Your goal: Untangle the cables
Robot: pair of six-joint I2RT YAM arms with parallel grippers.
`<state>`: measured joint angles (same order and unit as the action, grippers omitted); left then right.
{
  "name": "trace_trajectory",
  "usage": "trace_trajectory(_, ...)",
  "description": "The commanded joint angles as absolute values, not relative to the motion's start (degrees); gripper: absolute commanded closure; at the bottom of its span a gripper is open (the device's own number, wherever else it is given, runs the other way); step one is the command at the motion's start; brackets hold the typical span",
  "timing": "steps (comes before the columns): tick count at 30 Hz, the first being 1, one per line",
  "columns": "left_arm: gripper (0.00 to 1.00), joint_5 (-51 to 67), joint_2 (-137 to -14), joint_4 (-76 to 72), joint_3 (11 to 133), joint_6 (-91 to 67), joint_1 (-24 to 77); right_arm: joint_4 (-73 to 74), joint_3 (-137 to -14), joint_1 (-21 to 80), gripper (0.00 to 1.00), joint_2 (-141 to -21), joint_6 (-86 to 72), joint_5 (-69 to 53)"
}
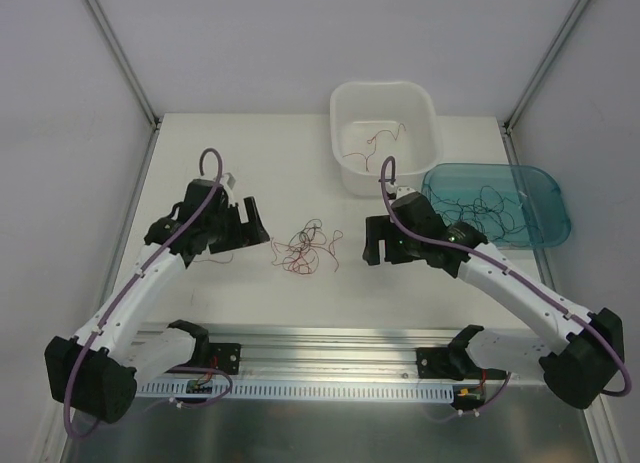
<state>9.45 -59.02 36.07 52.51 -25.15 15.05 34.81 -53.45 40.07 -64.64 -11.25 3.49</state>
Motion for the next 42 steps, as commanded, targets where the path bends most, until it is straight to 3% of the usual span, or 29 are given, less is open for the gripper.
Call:
trace_trajectory(1, 0.16, 4.3, -57.1, 31.8, 46.7, -36.2, 20.9, 30.6, -53.9, 41.8, 0.14, -64.5, -14.1, 3.4)
trace_trajectory(6, 0.24, 0.3, -60.0, 21.4, 40.6, -41.2, 27.4, 26.7, -53.5, 44.0, 0.14, -66.4, -15.7, 2.7)
trace_trajectory(11, 0.38, -2.5, -64.6, 13.8, 37.0, -38.6, 30.6, 22.7, -52.9, 45.1, 0.14, -68.3, -17.6, 0.7)
trace_trajectory(22, 0.50, -2.5, -72.4, 4.2, 34.4, -34.7, 32.0, 14.7, -54.1, 47.2, 0.14, -75.0, -22.1, -2.4)
trace_trajectory(26, 0.65, -0.9, -73.8, 3.3, 34.8, -34.9, 32.8, 12.6, -56.3, 48.2, 0.14, -79.8, -24.3, -2.0)
trace_trajectory(29, 0.81, -0.1, -73.5, 3.3, 35.0, -35.1, 33.1, 11.2, -58.7, 49.1, 0.14, -84.8, -25.7, -2.8)
trace_trajectory(30, 0.91, 1.1, -73.0, 3.4, 34.8, -35.2, 33.2, 10.6, -59.8, 49.5, 0.14, -87.1, -26.5, -3.1)
trace_trajectory(32, 0.98, 2.0, -71.4, 3.4, 34.5, -35.7, 33.4, 9.2, -60.6, 50.2, 0.14, -89.5, -27.4, -3.9)
trace_trajectory(42, 1.00, 5.8, -66.1, 3.5, 32.6, -37.5, 33.7, 0.3, -63.5, 50.8, 0.18, -101.2, -34.2, -5.3)
